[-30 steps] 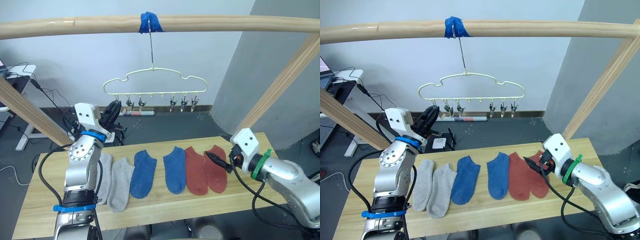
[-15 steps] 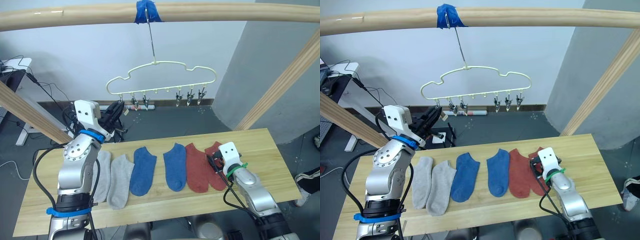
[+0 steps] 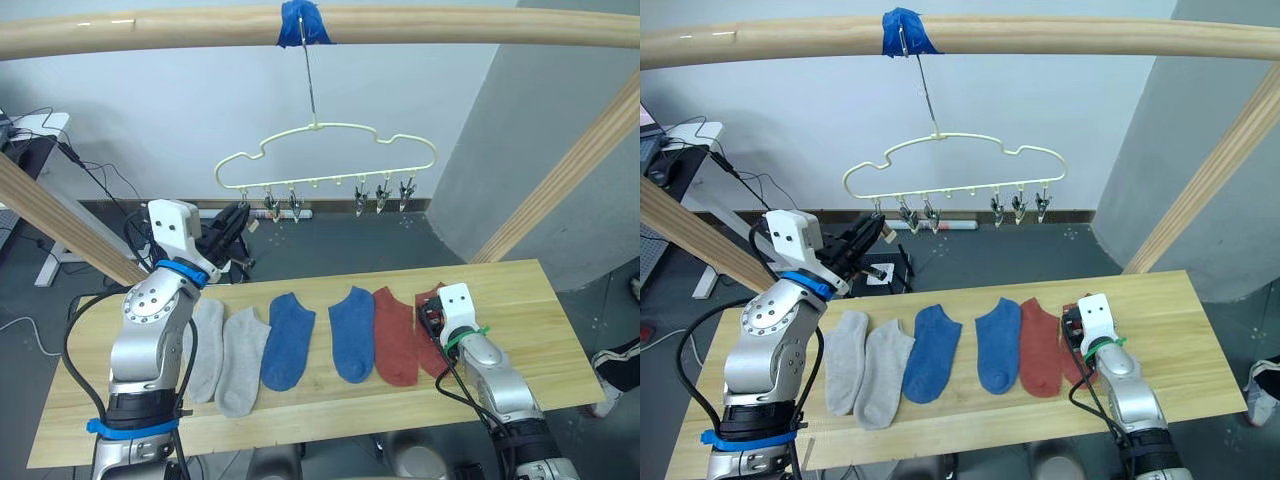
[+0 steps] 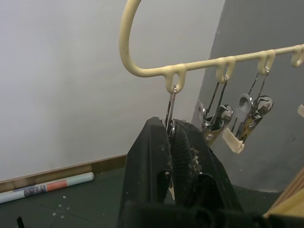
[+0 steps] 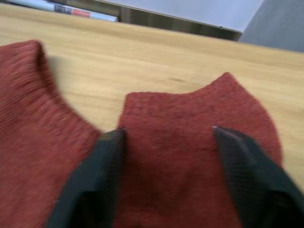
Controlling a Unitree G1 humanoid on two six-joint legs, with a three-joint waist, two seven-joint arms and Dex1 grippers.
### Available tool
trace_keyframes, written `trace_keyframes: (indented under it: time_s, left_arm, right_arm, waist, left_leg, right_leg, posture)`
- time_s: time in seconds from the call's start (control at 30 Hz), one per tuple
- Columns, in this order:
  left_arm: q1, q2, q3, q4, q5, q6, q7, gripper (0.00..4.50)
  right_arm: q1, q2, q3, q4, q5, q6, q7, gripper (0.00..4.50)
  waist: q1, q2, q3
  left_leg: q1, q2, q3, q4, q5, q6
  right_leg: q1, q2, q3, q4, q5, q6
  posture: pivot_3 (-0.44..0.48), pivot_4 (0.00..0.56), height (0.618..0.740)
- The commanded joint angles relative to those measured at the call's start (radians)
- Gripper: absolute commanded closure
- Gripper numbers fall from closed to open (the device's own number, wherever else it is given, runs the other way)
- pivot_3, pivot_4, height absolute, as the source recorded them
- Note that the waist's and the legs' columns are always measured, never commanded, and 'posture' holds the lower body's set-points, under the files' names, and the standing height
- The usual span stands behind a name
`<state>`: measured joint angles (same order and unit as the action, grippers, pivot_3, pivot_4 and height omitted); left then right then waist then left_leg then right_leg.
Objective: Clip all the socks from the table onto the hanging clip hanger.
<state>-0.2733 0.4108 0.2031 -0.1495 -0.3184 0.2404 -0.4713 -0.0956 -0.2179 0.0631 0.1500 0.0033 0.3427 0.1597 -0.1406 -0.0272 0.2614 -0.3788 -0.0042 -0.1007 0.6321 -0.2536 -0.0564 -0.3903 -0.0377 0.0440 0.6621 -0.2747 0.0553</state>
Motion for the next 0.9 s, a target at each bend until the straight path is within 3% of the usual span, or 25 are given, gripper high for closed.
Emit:
trace_keyframes:
  time_s: [0.03,0.2,0.77,0.9]
  left_arm:
    - [0.004,0.022,0.024,-0.039,-0.028,0.012,-0.012,4.49]
    - [-0.002,0.051,0.030,-0.045,-0.059,0.039,-0.037,4.49]
    - [-0.013,0.062,0.024,-0.046,-0.095,0.073,-0.051,4.49]
    - [-0.010,0.061,0.023,-0.050,-0.096,0.074,-0.047,4.49]
  right_arm:
    - [0.045,0.001,0.005,0.027,-0.018,0.015,-0.002,2.92]
    - [0.059,0.003,0.015,0.000,-0.024,-0.005,0.006,4.50]
    - [0.168,-0.108,0.067,-0.193,-0.072,-0.080,0.128,4.50]
    - [0.160,-0.107,0.045,-0.213,-0.046,-0.121,0.142,3.57]
  waist:
    - [0.001,0.000,0.000]
    - [0.001,0.000,0.000]
    - [0.001,0.001,0.003]
    - [0.000,0.001,0.004]
  left_leg:
    - [0.000,0.000,0.000,0.000,0.000,0.000]
    - [0.000,0.000,0.000,0.000,0.000,0.000]
    - [-0.001,0.000,0.000,-0.002,0.000,0.000]
    - [-0.001,0.000,0.001,-0.001,0.000,0.000]
  right_leg:
    - [0.000,0.000,0.000,0.000,0.000,0.000]
    - [0.000,0.000,0.000,0.000,0.000,0.000]
    - [-0.001,0.000,0.000,-0.002,-0.001,0.002]
    - [-0.001,0.000,0.000,-0.002,-0.001,0.002]
  posture:
    - [-0.206,0.280,0.740]
    - [-0.208,0.282,0.740]
    - [-0.224,0.276,0.740]
    - [-0.222,0.278,0.740]
